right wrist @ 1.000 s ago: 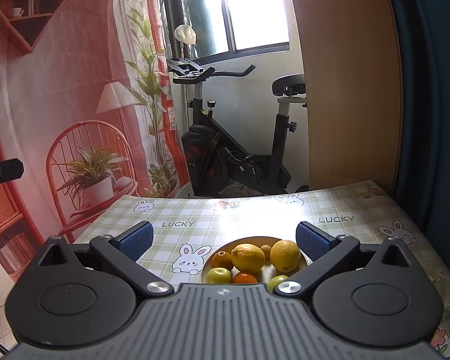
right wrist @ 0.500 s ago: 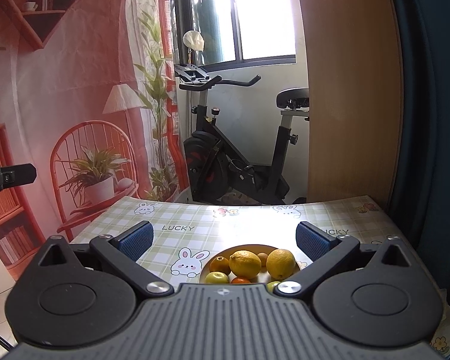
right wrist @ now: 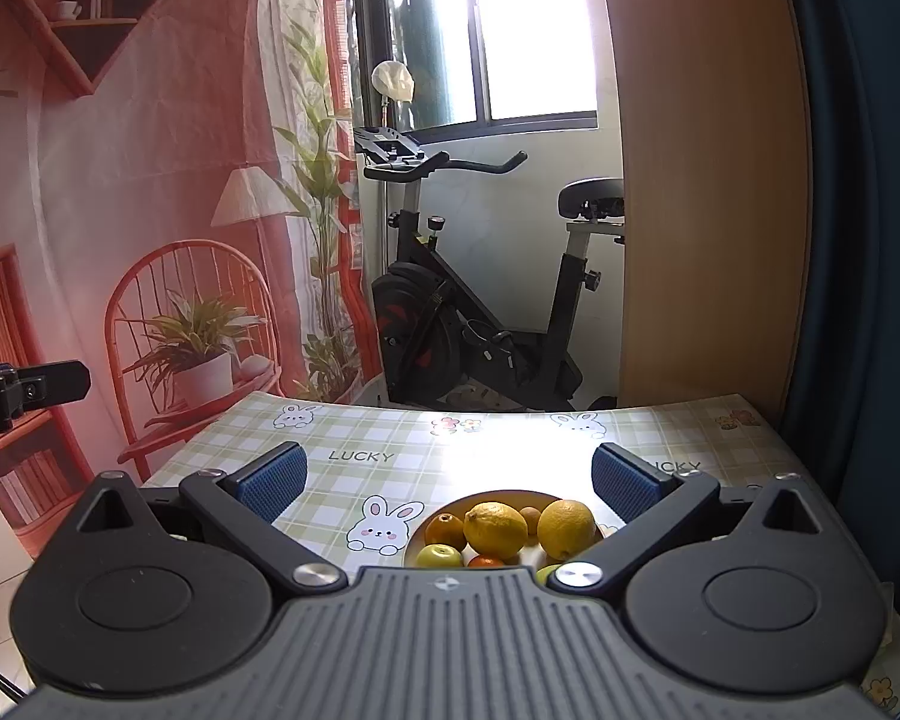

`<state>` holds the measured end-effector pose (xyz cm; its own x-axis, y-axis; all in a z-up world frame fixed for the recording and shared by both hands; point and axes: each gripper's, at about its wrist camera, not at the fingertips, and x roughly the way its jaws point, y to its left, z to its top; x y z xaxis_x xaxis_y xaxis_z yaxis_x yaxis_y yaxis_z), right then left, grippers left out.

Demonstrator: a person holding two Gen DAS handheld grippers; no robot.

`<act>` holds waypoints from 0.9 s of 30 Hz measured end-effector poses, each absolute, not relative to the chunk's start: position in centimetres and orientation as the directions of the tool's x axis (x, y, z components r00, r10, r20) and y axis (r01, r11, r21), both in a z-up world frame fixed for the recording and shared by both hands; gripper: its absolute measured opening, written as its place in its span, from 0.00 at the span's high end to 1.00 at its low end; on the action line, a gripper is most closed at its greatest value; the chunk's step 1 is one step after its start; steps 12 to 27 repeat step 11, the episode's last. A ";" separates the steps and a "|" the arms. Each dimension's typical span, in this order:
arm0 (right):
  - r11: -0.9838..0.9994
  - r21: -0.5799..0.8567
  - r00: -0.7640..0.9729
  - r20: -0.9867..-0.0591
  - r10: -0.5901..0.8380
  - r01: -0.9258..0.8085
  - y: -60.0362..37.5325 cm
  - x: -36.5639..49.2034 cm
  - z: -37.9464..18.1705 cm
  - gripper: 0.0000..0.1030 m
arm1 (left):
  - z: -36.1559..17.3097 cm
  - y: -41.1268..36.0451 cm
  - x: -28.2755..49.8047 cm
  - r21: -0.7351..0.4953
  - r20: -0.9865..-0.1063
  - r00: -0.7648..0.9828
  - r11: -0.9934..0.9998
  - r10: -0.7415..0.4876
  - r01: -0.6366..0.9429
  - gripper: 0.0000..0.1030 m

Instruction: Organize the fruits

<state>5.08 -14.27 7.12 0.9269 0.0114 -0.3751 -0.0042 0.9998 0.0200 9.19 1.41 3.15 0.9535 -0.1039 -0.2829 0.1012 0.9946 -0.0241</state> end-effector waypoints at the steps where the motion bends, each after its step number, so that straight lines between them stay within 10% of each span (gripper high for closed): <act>1: 1.000 0.020 0.927 -0.375 0.012 -0.005 -14.3 5.0 7.1 0.00 | 3.1 1.5 9.2 -0.025 -0.284 0.953 0.994 -0.105 0.102 0.00; 27: 1.000 0.020 0.927 -0.374 0.015 -0.009 -14.0 5.1 7.2 0.00 | 2.9 1.6 9.3 -0.029 -0.293 0.950 0.995 -0.105 0.101 0.00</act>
